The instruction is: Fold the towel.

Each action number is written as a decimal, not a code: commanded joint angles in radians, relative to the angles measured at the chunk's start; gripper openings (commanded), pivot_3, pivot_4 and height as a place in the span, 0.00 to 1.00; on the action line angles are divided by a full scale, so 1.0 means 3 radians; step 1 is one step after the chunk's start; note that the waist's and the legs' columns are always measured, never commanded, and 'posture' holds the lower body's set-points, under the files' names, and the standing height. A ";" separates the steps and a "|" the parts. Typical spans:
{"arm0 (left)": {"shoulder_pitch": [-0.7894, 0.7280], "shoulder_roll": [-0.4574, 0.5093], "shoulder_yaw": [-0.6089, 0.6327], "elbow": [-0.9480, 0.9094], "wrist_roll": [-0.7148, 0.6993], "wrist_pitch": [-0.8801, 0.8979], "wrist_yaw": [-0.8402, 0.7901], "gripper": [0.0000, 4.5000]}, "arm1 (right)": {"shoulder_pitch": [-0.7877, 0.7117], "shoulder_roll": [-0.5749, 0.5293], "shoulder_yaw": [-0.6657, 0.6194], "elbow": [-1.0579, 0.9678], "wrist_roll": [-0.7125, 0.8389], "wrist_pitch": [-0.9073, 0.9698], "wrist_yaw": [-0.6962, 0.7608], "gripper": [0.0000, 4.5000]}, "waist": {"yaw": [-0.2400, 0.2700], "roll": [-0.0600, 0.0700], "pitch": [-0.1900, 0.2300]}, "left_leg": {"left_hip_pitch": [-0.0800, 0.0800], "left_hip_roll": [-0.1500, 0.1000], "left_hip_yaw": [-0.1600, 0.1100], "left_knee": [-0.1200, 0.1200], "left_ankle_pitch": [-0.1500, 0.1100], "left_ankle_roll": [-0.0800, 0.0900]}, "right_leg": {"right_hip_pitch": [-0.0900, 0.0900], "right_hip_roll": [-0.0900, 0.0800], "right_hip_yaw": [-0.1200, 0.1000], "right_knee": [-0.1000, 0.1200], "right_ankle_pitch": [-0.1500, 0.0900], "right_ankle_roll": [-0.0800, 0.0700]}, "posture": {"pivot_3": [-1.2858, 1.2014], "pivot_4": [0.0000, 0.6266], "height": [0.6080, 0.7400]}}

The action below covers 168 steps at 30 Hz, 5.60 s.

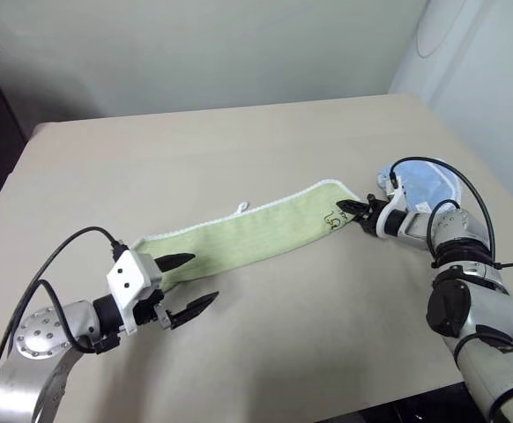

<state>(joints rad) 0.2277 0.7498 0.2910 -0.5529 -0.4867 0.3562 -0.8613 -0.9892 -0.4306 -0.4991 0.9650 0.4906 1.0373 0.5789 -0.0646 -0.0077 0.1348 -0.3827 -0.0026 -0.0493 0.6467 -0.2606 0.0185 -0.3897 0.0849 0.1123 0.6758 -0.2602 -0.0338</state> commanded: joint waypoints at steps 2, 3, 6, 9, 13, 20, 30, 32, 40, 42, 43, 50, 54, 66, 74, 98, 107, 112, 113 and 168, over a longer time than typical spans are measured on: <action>-0.0004 -0.0018 0.0015 -0.0127 -0.0004 -0.0057 0.0031 1.00 | -0.0066 -0.0152 -0.0073 -0.0106 0.0096 -0.0020 -0.0062 0.01 | 0.0032 0.0000 0.0000 | 0.0000 -0.0001 0.0000 0.0003 -0.0001 0.0001 | 0.0003 -0.0001 0.0000 0.0000 0.0000 0.0000 | 0.52 0.24 1.00; -0.0014 -0.0017 0.0011 -0.0122 -0.0004 -0.0054 0.0029 1.00 | -0.0068 -0.0193 -0.0068 -0.0127 0.0096 -0.0031 -0.0058 0.01 | 0.0044 0.0000 0.0000 | 0.0000 -0.0001 0.0000 0.0004 -0.0002 0.0004 | 0.0003 -0.0002 0.0000 0.0000 0.0001 0.0001 | 0.52 0.24 1.00; -0.0026 -0.0011 0.0023 -0.0105 -0.0007 -0.0055 0.0015 1.00 | -0.0073 -0.0342 -0.0050 -0.0172 0.0081 -0.0075 -0.0021 0.01 | 0.0073 0.0000 0.0000 | 0.0000 -0.0003 0.0000 0.0005 -0.0002 0.0004 | 0.0002 -0.0004 0.0000 0.0001 0.0001 0.0002 | 0.52 0.24 1.00; -0.0026 -0.0006 0.0035 -0.0089 -0.0003 -0.0060 0.0007 1.00 | -0.0090 -0.0498 0.0046 -0.0206 0.0022 -0.0170 0.0099 0.01 | 0.0079 0.0000 0.0000 | -0.0001 -0.0003 0.0000 0.0003 -0.0003 0.0005 | 0.0002 -0.0004 0.0000 0.0001 0.0001 0.0002 | 0.52 0.24 1.00; -0.0039 -0.0005 0.0030 -0.0073 0.0007 -0.0063 0.0005 1.00 | -0.0193 -0.0669 0.0230 -0.0230 -0.0063 -0.0352 0.0294 0.01 | 0.0075 0.0001 0.0000 | -0.0001 -0.0003 0.0001 0.0000 -0.0002 0.0004 | 0.0000 -0.0003 0.0000 0.0001 0.0001 0.0002 | 0.52 0.24 1.00; -0.0111 -0.0006 -0.0021 -0.0048 0.0035 -0.0058 0.0005 1.00 | -0.0102 -0.0656 0.1219 -0.1076 -0.0458 -0.0817 0.0987 0.01 | 0.0050 0.0002 0.0001 | -0.0001 -0.0002 0.0001 0.0000 -0.0002 0.0004 | -0.0002 -0.0001 0.0000 0.0003 0.0000 0.0002 | 0.52 0.24 1.00; -0.0147 -0.0041 -0.0056 -0.0071 0.0050 -0.0040 0.0062 1.00 | 0.0341 -0.0617 0.2569 -0.2767 -0.0940 -0.1262 0.1549 0.01 | 0.0056 0.0002 0.0001 | -0.0002 -0.0002 -0.0001 0.0002 0.0012 -0.0021 | 0.0002 -0.0002 -0.0001 -0.0003 -0.0001 0.0004 | 0.52 0.24 1.00; -0.0146 -0.0052 -0.0073 -0.0086 0.0056 -0.0040 0.0090 1.00 | 0.0411 -0.0564 0.2789 -0.2884 -0.1080 -0.1387 0.1565 0.01 | 0.0056 0.0001 0.0001 | -0.0002 -0.0002 -0.0001 0.0004 0.0011 -0.0020 | 0.0003 -0.0002 -0.0001 -0.0003 0.0000 0.0004 | 0.52 0.24 1.00; 0.0031 -0.0112 -0.0001 -0.0227 0.0031 -0.0031 0.0203 1.00 | 0.0488 -0.0262 0.2944 -0.2829 -0.1208 -0.1362 0.1516 0.10 | 0.0059 0.0000 0.0000 | -0.0003 -0.0002 0.0000 0.0003 0.0015 -0.0026 | 0.0000 -0.0003 -0.0001 -0.0005 -0.0001 0.0004 | 0.52 0.24 1.00; 0.0068 -0.0122 0.0007 -0.0247 0.0024 -0.0036 0.0224 1.00 | 0.0493 -0.0256 0.2908 -0.2843 -0.1155 -0.1304 0.1564 0.21 | 0.0060 0.0000 0.0000 | -0.0003 -0.0002 0.0000 0.0003 0.0015 -0.0027 | 0.0001 -0.0003 -0.0001 -0.0007 -0.0001 0.0004 | 0.52 0.24 1.00; 0.0076 -0.0121 0.0005 -0.0253 0.0023 -0.0037 0.0232 1.00 | 0.0491 -0.0254 0.2891 -0.2845 -0.1138 -0.1283 0.1576 0.29 | 0.0062 0.0000 0.0000 | -0.0003 -0.0002 0.0000 0.0003 0.0016 -0.0027 | 0.0001 -0.0003 -0.0001 -0.0007 -0.0001 0.0004 | 0.52 0.24 1.00; 0.0058 -0.0165 -0.0003 -0.0255 -0.0023 -0.0035 0.0271 1.00 | 0.0449 -0.0335 0.2410 -0.3008 -0.0597 -0.0875 0.1786 0.83 | 0.0066 0.0000 0.0000 | -0.0003 -0.0002 0.0000 0.0003 0.0018 -0.0031 | 0.0002 -0.0003 -0.0001 -0.0008 -0.0001 0.0005 | 0.52 0.24 1.00; 0.0022 -0.0288 0.0213 -0.0235 -0.0311 0.0051 0.0376 1.00 | 0.0306 -0.0362 0.1909 -0.2787 -0.0289 -0.0740 0.1698 0.83 | 0.0078 0.0000 0.0000 | -0.0003 -0.0002 0.0000 0.0003 0.0020 -0.0035 | 0.0005 -0.0003 -0.0001 -0.0010 -0.0002 0.0006 | 0.52 0.24 1.00; -0.0027 -0.0812 0.0749 -0.0045 -0.1918 0.0809 0.1281 1.00 | 0.0372 0.0237 0.2197 -0.1223 -0.1063 -0.2256 0.1188 0.01 | 0.0067 -0.0002 -0.0001 | -0.0001 -0.0002 0.0002 -0.0002 0.0023 -0.0041 | -0.0003 -0.0002 -0.0001 0.0000 -0.0003 0.0004 | 0.52 0.24 1.00; 0.0255 -0.1173 0.0941 -0.0095 -0.3110 0.0879 0.2145 1.00 | 0.0526 0.0442 0.2544 -0.0553 -0.1664 -0.2989 0.0935 0.01 | 0.0069 -0.0004 -0.0003 | 0.0032 -0.0002 0.0000 0.0002 0.0021 -0.0036 | 0.0040 -0.0003 -0.0001 -0.0008 -0.0002 0.0006 | 0.52 0.24 1.00; 0.0032 -0.1108 0.0032 0.0344 -0.4257 0.0909 0.3983 1.00 | 0.0160 0.0479 0.1586 -0.1397 -0.0654 -0.2550 0.1197 0.01 | 0.0098 0.0010 0.0006 | 0.0056 -0.0002 -0.0002 -0.0010 0.0016 -0.0036 | 0.0073 -0.0002 -0.0002 -0.0045 -0.0005 0.0007 | 0.52 0.24 1.00; -0.0486 -0.1173 -0.0064 0.0824 -0.4212 0.0937 0.4221 1.00 | 0.0133 0.0500 0.1537 -0.1386 -0.0658 -0.2587 0.1134 0.01 | 0.0161 0.0016 0.0010 | 0.0058 -0.0005 -0.0005 -0.0005 0.0021 -0.0037 | 0.0077 -0.0003 -0.0002 -0.0043 0.0000 0.0014 | 0.52 0.24 1.00; -0.0600 -0.1205 -0.0034 0.0915 -0.4161 0.0939 0.4245 0.71 | 0.0135 0.0514 0.1528 -0.1407 -0.0658 -0.2606 0.1094 0.00 | 0.0158 0.0016 0.0010 | 0.0058 -0.0006 -0.0004 -0.0005 0.0022 -0.0038 | 0.0078 -0.0004 -0.0002 -0.0043 0.0001 0.0015 | 0.52 0.24 1.00; -0.0611 -0.1212 -0.0027 0.0922 -0.4148 0.0940 0.4243 0.64 | 0.0143 0.0515 0.1529 -0.1425 -0.0657 -0.2605 0.1089 0.00 | 0.0155 0.0016 0.0010 | 0.0058 -0.0006 -0.0004 -0.0006 0.0022 -0.0038 | 0.0077 -0.0004 -0.0002 -0.0043 0.0001 0.0014 | 0.52 0.24 1.00; -0.3322 -0.1020 -0.1881 0.1847 -0.1087 0.2069 0.1400 0.12 | 0.0299 0.0311 0.1094 -0.1341 -0.0668 -0.2773 0.0216 0.00 | 0.0091 0.0005 0.0016 | -0.0027 -0.0005 -0.0001 -0.0006 0.0032 -0.0054 | -0.0030 -0.0004 0.0007 -0.0039 -0.0002 0.0013 | 0.52 0.24 1.00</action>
<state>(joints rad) -0.7606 0.4549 -0.3172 0.0124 -0.8190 0.9691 -0.4169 -0.8912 -0.3281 -0.1558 0.6198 0.2726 0.2054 0.6550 -0.0372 -0.0062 0.1396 -0.3908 -0.0041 -0.0495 0.6448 -0.2509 0.0023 -0.3986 0.0838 0.1144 0.6643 -0.2608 -0.0299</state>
